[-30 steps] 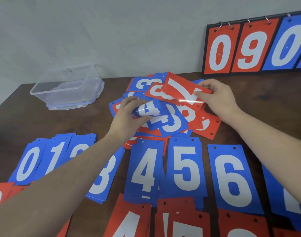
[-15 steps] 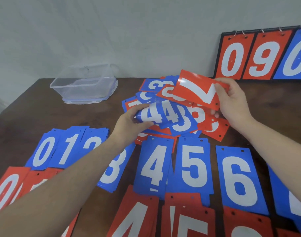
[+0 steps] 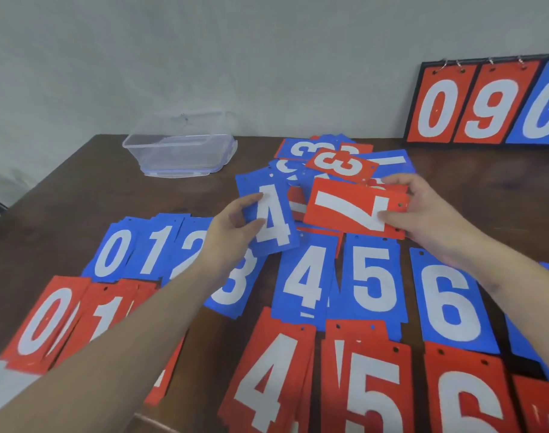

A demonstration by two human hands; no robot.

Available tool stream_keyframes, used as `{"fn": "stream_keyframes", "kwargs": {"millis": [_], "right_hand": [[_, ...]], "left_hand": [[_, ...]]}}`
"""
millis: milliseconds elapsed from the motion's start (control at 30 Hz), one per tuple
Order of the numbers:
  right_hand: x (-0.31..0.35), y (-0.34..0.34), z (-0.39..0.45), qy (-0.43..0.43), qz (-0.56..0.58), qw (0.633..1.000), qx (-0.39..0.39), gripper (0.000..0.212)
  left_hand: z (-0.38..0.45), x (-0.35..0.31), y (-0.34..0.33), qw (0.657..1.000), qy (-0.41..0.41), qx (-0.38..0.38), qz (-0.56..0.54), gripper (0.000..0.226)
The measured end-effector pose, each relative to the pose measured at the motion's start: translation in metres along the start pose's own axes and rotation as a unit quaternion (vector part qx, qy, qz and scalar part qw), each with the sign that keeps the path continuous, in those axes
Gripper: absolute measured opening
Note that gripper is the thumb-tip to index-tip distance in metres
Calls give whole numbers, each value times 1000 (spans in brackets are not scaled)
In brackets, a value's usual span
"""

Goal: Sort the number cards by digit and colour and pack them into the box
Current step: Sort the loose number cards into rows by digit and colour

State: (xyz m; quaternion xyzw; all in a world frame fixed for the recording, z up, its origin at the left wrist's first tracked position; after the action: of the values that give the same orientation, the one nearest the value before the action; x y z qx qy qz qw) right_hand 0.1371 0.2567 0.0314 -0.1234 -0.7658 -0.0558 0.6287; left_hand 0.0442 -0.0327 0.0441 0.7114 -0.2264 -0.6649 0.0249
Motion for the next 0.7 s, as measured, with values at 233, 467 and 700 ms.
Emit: {"fn": "stream_keyframes", "kwargs": {"millis": [233,467,700], "right_hand": [[2,-32,-25,0,25,1000,20,48],[0,-73,-40,34,-18,999,-3,16],[-8,-61,-53,15,-35,998,-45,18]], "left_hand": [[-42,17,51,1000,19,-23,5,49],[-79,52,106,995,47,-81,-29,38],[-79,49,95,998,50,-41,-27,38]]}}
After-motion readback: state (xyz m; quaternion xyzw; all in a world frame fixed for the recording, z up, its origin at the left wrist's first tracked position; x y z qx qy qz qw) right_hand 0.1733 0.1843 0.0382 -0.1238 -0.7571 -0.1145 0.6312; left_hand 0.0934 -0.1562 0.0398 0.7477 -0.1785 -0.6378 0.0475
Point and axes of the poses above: each hand's wrist, its own z-axis towards the middle knuckle, its own y-axis out of the back of the hand, x = y × z, the point moved 10 cm from there along z, towards the middle knuckle, and after that the axes turned 7 degrees about z, right-handed, at the moved point
